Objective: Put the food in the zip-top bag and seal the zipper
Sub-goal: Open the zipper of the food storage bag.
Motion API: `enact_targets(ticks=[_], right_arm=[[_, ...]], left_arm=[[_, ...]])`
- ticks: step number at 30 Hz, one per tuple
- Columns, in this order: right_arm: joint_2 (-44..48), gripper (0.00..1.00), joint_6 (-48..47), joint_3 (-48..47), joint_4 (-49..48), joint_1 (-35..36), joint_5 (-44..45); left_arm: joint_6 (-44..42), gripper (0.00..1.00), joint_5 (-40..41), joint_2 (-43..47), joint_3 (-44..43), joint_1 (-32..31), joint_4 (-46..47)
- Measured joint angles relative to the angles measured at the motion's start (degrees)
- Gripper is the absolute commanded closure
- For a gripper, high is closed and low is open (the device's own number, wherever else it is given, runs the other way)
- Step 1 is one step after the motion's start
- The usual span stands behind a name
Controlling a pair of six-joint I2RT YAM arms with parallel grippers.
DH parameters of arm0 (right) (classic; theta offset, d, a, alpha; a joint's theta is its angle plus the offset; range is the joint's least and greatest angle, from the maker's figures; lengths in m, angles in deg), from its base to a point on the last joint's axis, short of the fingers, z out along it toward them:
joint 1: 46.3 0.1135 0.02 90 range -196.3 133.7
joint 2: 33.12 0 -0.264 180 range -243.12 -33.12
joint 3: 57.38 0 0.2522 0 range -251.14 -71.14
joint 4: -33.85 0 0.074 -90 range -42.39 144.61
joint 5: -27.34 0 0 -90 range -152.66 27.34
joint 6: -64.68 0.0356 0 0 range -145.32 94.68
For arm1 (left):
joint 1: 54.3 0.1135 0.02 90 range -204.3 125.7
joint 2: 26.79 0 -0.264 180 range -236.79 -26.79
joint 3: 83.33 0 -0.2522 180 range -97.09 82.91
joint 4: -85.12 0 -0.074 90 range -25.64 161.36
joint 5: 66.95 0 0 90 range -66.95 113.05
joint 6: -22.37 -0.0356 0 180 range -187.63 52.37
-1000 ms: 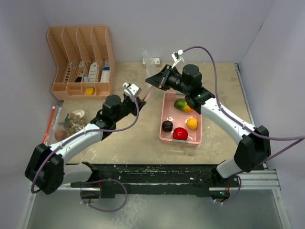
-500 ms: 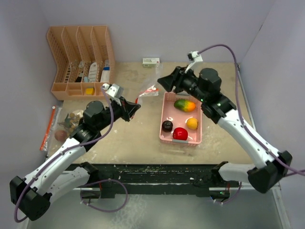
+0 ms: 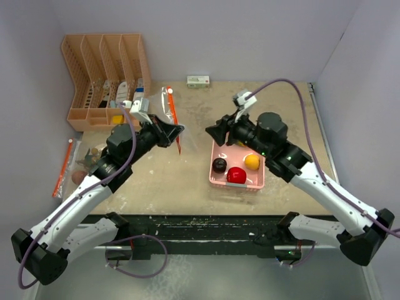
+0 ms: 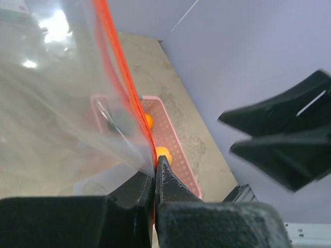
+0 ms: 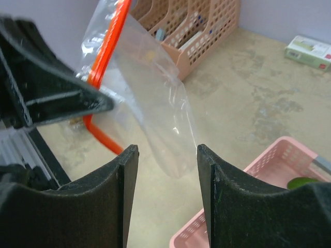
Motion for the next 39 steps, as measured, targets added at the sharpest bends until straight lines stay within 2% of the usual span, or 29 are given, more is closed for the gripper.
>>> enact_targets(ticks=[8, 20, 25, 28, 31, 33, 39], right_arm=[[-9.09, 0.48, -2.93, -0.76, -1.11, 9.05, 2.71], [-11.74, 0.48, -2.45, -0.63, -9.25, 9.99, 6.27], [-13.62, 0.59, -2.21, -0.52, -11.43, 9.99, 6.36], [-14.86, 0.71, -1.88, -0.52, -12.52, 9.99, 6.23], [-15.93, 0.91, -1.88, -0.52, -12.87, 10.27, 6.47], [-16.20, 0.98, -1.81, -0.52, -12.83, 10.40, 6.60], [-15.02, 1.00, -1.36, 0.57, -12.59, 10.38, 9.64]], left_arm=[[4.39, 1.00, 2.75, -8.94, -5.79, 0.00, 0.46], [11.19, 1.00, 4.83, -9.66, -5.77, 0.00, 3.76], [12.39, 1.00, 4.46, -9.66, -5.79, 0.00, 4.72], [12.92, 1.00, 4.31, -9.68, -5.77, 0.00, 5.09], [13.33, 1.00, 3.65, -9.70, -5.77, 0.00, 5.60], [13.33, 1.00, 3.19, -9.70, -5.77, 0.00, 5.81], [13.16, 1.00, 3.08, -8.68, -5.05, 0.00, 5.27]])
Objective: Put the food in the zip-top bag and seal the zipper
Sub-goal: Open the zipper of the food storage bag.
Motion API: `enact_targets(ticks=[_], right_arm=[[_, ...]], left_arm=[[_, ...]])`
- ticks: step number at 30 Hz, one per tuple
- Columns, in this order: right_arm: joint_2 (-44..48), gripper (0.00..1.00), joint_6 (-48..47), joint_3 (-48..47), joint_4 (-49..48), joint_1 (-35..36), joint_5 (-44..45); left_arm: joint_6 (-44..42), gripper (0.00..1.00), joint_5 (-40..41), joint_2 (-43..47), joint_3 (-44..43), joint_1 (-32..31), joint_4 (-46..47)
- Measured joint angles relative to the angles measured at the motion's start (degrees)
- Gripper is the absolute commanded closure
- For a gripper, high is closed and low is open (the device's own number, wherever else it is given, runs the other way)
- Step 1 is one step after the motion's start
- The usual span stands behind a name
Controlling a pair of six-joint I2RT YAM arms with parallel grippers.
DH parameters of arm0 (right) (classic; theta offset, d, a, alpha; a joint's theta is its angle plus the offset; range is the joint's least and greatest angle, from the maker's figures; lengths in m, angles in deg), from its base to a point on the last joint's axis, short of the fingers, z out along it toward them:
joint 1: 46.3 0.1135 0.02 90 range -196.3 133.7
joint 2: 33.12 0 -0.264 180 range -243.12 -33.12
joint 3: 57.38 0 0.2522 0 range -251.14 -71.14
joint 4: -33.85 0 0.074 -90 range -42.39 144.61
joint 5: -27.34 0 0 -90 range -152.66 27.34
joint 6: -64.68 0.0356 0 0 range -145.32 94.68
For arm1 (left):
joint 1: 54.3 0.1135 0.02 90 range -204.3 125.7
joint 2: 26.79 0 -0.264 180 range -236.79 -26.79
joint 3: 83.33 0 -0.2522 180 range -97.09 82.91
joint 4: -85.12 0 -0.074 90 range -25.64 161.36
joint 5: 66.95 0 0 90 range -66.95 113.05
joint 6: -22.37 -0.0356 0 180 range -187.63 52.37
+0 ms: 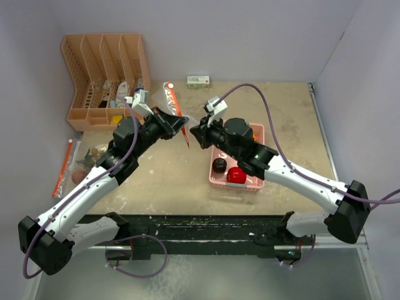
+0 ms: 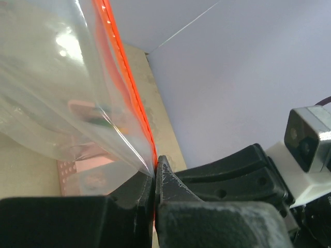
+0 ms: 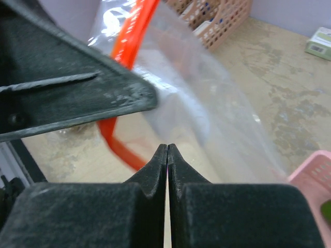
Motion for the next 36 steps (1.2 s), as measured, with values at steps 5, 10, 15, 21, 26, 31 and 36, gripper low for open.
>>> enact_targets(ticks=[5, 10, 15, 21, 26, 31, 36], right_arm=[[2.84, 1.00, -0.07, 0.72, 0.90, -0.07, 4.39], [4.42, 0.63, -2.38, 0.72, 0.55, -0.24, 2.32], [5.22, 0.45, -6.38, 2.43, -1.99, -0.24, -7.08], [4.94, 0.43, -7.13, 3.93, -3.08, -0.09, -13.57], [2.97, 0.44, -7.13, 3.93, -4.57, -0.07, -13.44], [0.83, 0.53, -6.93, 4.04, -4.87, -0.02, -9.99], [1.97, 1.00, -6.97, 6.19, -5.05, -0.04, -7.87]], left_arm=[[-0.04, 1.00, 0.04, 3.02, 2.34, 0.00, -1.44], [-0.02, 1.00, 0.70, 4.11, 3.02, 0.00, -2.05], [0.17, 1.00, 1.16, 3.98, 3.02, 0.00, -2.03], [0.28, 1.00, 1.09, 3.04, 2.97, 0.00, -1.99], [1.09, 1.00, 0.85, 2.97, 2.73, 0.00, -1.99], [1.70, 1.00, 0.46, 2.97, 1.95, 0.00, -1.97], [1.66, 1.00, 0.22, 3.02, 1.38, 0.00, -2.01]])
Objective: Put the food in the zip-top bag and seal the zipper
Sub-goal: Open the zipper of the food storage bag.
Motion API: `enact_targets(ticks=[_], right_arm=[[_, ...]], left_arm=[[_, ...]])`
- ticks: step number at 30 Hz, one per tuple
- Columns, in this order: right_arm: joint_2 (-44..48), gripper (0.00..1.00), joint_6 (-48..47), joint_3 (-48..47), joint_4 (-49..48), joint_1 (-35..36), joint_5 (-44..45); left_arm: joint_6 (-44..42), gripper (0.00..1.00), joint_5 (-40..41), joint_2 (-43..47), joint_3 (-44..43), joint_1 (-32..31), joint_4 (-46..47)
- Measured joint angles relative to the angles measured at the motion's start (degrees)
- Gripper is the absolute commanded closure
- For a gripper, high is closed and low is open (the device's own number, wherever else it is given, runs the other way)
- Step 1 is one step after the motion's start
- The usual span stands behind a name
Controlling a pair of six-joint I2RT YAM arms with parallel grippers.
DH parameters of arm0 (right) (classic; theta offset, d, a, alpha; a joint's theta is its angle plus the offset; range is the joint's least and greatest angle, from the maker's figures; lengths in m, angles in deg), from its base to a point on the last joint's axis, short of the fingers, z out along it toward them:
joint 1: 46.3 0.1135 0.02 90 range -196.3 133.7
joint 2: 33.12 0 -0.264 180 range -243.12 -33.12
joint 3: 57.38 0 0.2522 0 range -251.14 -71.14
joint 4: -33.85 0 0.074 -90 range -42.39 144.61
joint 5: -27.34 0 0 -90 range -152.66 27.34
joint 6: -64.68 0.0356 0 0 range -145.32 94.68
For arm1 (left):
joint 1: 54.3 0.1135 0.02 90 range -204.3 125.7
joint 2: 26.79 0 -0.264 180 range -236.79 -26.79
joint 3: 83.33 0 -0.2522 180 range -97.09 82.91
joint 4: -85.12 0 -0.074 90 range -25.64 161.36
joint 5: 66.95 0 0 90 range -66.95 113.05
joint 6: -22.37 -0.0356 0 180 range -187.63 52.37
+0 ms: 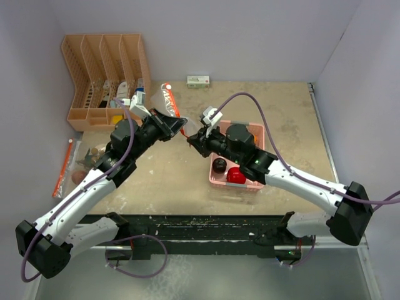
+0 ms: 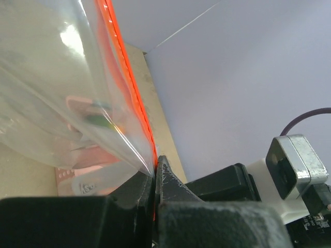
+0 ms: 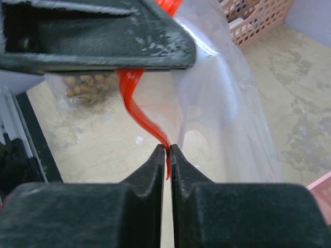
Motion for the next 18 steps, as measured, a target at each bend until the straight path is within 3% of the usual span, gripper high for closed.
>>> enact_targets(ticks=[9, 18], right_arm=[[1.18, 1.00, 0.59, 0.42, 0.81, 0.02, -3.74], [3.65, 1.00, 1.40, 0.22, 5.01, -0.48, -7.48]], left_arm=[[-0.26, 1.00, -0.63, 0.83, 0.00, 0.00, -0.13], [-7.10, 0.85, -1.62, 3.26, 0.00, 0.00, -4.83]])
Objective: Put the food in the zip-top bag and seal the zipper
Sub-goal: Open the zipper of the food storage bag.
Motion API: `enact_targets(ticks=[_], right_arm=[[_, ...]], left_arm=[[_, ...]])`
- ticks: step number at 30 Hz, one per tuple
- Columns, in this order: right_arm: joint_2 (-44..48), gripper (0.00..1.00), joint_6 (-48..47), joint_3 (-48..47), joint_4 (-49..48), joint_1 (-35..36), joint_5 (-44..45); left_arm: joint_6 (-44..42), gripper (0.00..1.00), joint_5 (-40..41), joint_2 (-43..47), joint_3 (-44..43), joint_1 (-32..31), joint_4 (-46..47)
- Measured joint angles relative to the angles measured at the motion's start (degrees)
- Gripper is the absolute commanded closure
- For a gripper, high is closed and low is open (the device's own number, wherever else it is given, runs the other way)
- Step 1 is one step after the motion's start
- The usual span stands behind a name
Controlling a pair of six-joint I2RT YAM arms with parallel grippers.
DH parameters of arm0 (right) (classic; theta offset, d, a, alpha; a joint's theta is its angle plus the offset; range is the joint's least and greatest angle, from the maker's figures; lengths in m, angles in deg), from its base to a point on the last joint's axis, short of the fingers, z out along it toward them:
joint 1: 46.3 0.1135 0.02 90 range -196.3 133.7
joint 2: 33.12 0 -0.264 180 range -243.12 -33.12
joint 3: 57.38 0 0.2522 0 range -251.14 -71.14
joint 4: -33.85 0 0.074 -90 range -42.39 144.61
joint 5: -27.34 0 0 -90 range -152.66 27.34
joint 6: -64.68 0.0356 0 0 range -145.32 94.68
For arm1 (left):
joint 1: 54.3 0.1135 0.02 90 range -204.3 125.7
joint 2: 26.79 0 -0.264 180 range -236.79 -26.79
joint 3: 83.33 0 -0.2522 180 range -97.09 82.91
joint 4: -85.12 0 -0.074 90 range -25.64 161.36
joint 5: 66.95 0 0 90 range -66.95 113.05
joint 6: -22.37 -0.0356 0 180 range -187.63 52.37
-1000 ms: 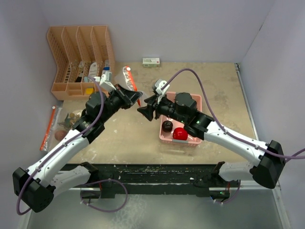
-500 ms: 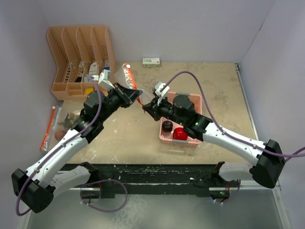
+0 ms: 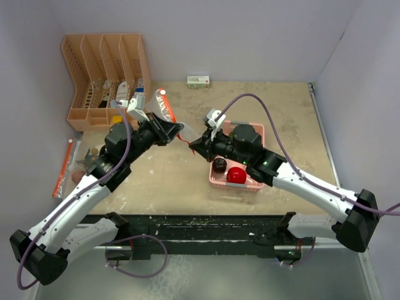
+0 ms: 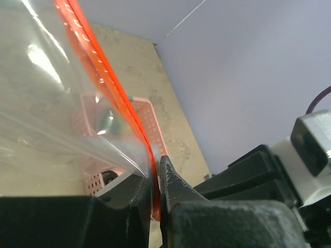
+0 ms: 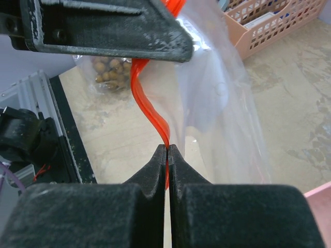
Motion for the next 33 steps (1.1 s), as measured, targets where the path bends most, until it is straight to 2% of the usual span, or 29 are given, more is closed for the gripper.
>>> enact_targets(ticks=[8, 14, 16, 18, 19, 22, 23, 26, 27, 29, 31, 32, 33], right_arm=[[5.92, 1.00, 2.89, 0.26, 2.58, -2.99, -3.17], [6.73, 1.00, 7.65, 4.72, 1.68, -3.80, -7.63], [6.75, 1.00, 8.68, 5.92, 1.84, -3.80, -8.48], [6.80, 1.00, 9.46, 6.56, 2.32, -3.80, -8.70], [6.93, 1.00, 9.57, 6.80, 2.49, -3.80, -8.66], [7.69, 1.00, 9.66, 7.21, 3.39, -3.80, -8.46], [8.02, 1.00, 9.64, 7.41, 3.72, -3.80, -8.44], [9.03, 1.00, 9.57, 8.98, 4.42, -3.80, -8.44], [9.18, 0.94, 9.57, 9.62, 4.61, -3.80, -8.41], [9.51, 0.67, 10.12, 11.39, 5.46, -3.80, -8.11], [9.77, 0.47, 11.43, 12.48, 5.79, -3.78, -6.78], [10.14, 0.39, 12.24, 12.98, 5.84, -3.80, -5.55], [10.60, 0.36, 12.98, 13.29, 5.66, -3.80, -4.85]], left_arm=[[-6.64, 0.73, -2.62, 3.30, 1.09, 0.00, -4.17], [-8.09, 0.68, -7.30, 3.78, 8.28, 0.04, -2.16], [-8.13, 0.72, -8.81, 3.63, 10.64, 0.04, -1.99], [-8.22, 0.90, -9.46, 3.63, 11.17, 0.04, -1.92], [-8.44, 0.94, -10.01, 3.63, 11.37, 0.04, -1.66], [-9.49, 0.96, -11.08, 3.93, 11.80, 0.04, -0.55], [-9.55, 1.00, -11.43, 4.02, 11.96, 0.04, -0.15], [-9.68, 1.00, -12.37, 4.20, 13.00, 0.04, 1.36], [-9.70, 1.00, -12.83, 4.24, 13.62, 0.04, 2.08], [-9.68, 1.00, -14.21, 4.31, 15.34, 0.04, 4.02], [-9.64, 1.00, -15.58, 4.31, 16.85, 0.04, 5.51], [-9.64, 1.00, -16.13, 4.28, 17.49, 0.04, 6.23], [-9.62, 1.00, -16.55, 4.28, 17.90, 0.04, 6.49]])
